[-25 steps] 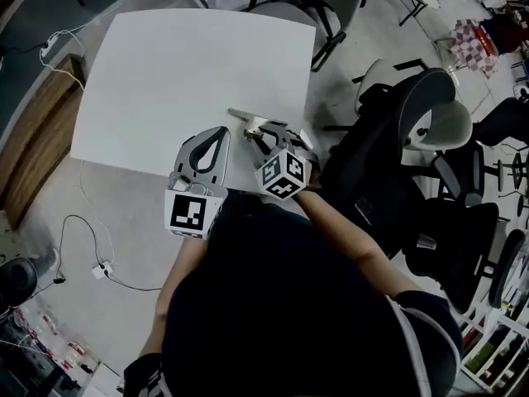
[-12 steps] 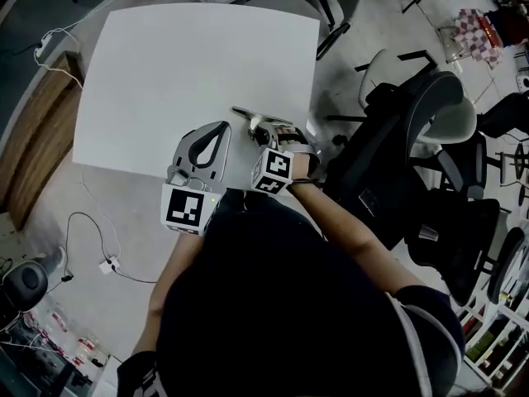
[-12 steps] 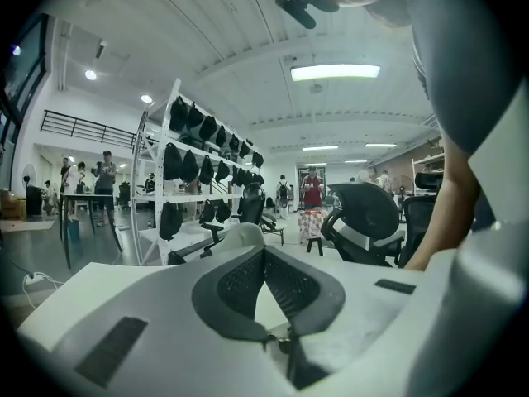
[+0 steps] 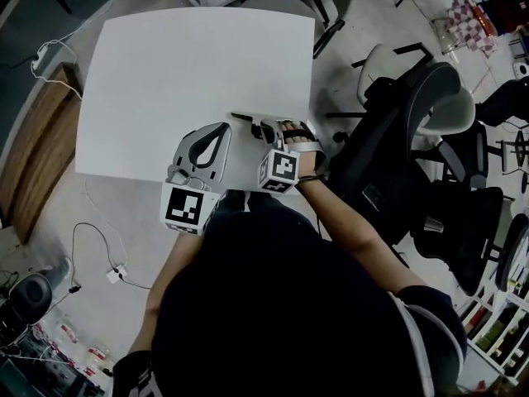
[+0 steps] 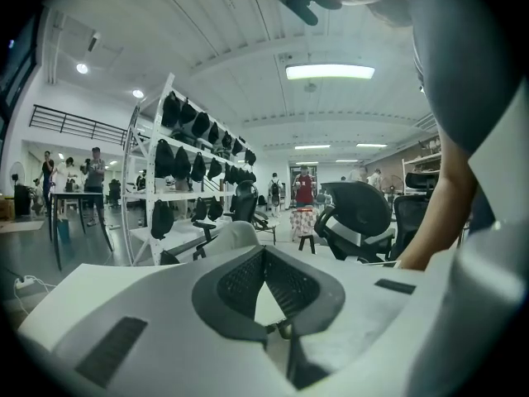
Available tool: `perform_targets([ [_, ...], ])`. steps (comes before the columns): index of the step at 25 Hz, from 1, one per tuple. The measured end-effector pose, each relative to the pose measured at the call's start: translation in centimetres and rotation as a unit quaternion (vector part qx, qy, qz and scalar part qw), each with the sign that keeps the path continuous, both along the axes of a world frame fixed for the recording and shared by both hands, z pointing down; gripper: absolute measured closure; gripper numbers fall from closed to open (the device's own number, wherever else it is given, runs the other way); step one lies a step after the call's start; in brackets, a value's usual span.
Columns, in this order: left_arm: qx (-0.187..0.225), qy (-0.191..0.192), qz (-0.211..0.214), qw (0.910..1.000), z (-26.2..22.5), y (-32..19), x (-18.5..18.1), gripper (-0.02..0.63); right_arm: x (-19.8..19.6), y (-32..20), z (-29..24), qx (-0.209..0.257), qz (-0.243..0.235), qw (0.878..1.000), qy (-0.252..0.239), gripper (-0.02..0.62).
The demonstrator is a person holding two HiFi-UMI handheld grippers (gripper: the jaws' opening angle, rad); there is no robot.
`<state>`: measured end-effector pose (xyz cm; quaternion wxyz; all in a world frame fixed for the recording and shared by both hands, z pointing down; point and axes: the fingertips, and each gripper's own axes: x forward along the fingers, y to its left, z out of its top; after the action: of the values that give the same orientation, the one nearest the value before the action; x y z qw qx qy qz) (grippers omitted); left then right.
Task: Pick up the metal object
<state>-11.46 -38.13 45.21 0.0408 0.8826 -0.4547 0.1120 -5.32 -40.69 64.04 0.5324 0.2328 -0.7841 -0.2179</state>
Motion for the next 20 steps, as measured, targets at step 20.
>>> perform_targets([
  [20,0.131,0.048,-0.018,0.9900,-11.7,-4.5,0.8,0.583,3.2,-3.0,-29.6,0.207,0.131,0.906,-0.345,0.566],
])
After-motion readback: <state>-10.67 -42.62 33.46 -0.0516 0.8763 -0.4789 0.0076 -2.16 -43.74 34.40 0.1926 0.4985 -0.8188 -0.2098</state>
